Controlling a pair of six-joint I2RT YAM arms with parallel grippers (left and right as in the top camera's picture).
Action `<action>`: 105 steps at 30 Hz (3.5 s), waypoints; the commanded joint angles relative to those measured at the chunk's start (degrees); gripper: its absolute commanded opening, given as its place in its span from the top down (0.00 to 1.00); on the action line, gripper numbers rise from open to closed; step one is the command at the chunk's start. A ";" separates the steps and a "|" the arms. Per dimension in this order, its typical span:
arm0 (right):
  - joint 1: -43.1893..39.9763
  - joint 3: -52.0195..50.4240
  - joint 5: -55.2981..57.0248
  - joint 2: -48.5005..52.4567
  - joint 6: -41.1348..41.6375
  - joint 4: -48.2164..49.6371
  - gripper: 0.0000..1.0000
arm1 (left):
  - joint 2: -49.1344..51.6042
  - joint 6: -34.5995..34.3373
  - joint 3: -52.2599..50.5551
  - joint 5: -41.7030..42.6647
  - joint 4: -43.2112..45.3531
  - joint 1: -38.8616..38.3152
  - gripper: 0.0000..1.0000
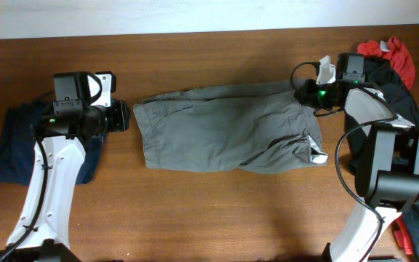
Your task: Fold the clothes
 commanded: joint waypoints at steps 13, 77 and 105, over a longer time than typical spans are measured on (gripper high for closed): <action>1.22 0.35 1.51 0.44 -0.17 2.10 0.48 | -0.74 1.14 0.79 -0.61 0.11 0.02 0.53; 4.04 1.09 18.21 -7.56 -0.68 1.36 0.80 | -0.76 1.14 0.79 -0.61 -0.28 0.04 0.52; 3.98 2.49 -14.47 -22.05 -4.92 -22.53 0.48 | 21.84 1.90 0.79 21.49 15.30 -2.38 0.41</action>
